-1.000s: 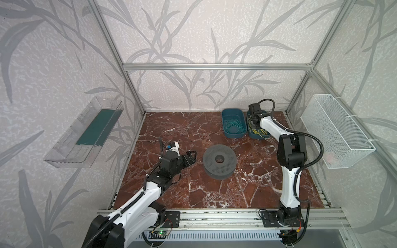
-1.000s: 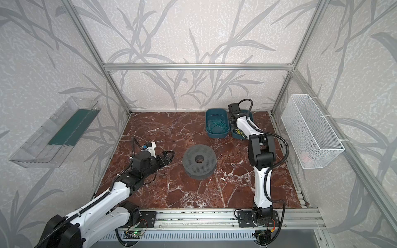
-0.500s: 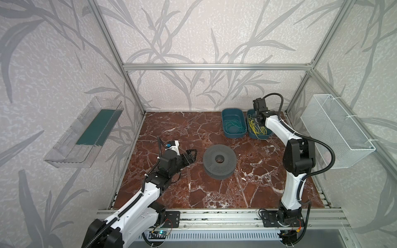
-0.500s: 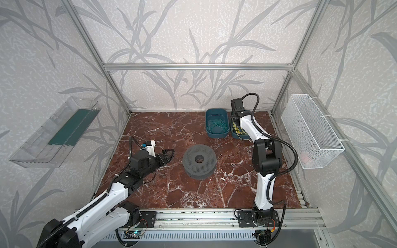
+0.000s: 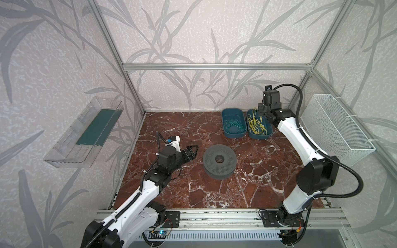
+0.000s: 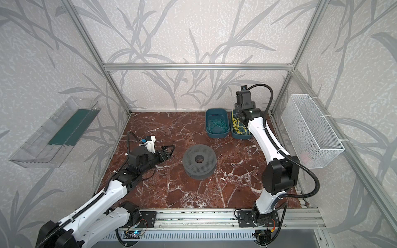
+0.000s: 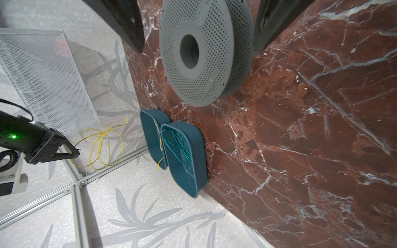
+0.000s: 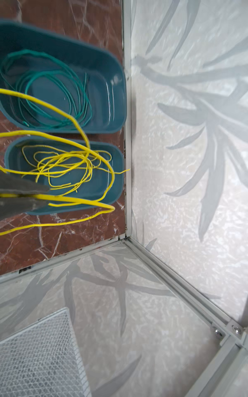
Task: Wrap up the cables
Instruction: 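Lift the yellow cable out of the tub with the right gripper, then carry the yellow cable toward the spool while the left gripper approaches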
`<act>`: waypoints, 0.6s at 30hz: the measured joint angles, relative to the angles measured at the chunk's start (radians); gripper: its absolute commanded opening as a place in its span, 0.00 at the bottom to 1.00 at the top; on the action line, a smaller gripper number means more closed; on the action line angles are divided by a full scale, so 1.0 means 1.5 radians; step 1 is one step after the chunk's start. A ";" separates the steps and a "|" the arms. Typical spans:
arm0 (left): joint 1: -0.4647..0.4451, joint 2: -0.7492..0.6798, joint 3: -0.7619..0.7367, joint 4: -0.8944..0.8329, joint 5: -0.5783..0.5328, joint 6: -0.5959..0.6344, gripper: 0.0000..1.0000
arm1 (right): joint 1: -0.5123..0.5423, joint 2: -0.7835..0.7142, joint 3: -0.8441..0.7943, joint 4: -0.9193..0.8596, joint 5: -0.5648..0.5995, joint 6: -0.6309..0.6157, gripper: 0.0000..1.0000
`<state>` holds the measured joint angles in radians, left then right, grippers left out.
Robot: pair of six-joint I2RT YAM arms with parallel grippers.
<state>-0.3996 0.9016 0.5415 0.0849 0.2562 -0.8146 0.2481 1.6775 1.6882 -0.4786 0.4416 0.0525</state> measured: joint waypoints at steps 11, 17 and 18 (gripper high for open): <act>-0.064 0.075 0.212 -0.026 0.056 0.035 0.79 | 0.128 -0.176 -0.149 0.017 -0.139 0.082 0.00; -0.122 0.161 0.290 -0.007 0.075 0.035 0.79 | 0.181 -0.245 -0.221 0.031 -0.158 0.108 0.00; -0.130 0.173 0.298 -0.005 0.075 0.036 0.79 | 0.186 -0.251 -0.228 0.033 -0.160 0.111 0.00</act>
<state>-0.5945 1.1614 0.9890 0.0772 0.3691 -0.7605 0.5266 1.3014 1.3468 -0.4297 0.2016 0.2184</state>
